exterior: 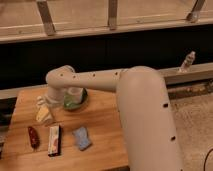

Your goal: Place the pepper in the ceramic bowl

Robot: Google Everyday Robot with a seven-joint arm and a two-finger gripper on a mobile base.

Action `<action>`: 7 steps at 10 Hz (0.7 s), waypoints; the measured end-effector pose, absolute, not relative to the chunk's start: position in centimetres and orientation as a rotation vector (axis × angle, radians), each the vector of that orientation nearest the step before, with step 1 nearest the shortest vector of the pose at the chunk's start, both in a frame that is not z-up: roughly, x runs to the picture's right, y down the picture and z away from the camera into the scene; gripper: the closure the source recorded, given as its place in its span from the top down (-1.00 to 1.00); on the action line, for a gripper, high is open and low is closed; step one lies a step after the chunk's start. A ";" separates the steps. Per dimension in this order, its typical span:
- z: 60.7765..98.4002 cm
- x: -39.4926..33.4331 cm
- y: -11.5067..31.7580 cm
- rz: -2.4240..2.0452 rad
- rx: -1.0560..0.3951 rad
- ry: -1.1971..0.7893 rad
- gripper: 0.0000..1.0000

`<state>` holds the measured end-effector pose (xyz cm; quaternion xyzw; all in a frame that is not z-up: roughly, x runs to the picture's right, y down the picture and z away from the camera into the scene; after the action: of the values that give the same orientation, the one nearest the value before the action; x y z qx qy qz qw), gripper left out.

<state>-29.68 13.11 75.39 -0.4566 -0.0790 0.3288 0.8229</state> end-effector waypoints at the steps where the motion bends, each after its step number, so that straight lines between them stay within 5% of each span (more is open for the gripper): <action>1: 75.3 -29.6 13.2 0.709 -0.963 -0.163 0.60; 7: 74.7 -32.6 16.3 0.719 -0.954 -0.145 0.60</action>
<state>-32.60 16.26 74.71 -0.4488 -0.0684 0.3384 0.8243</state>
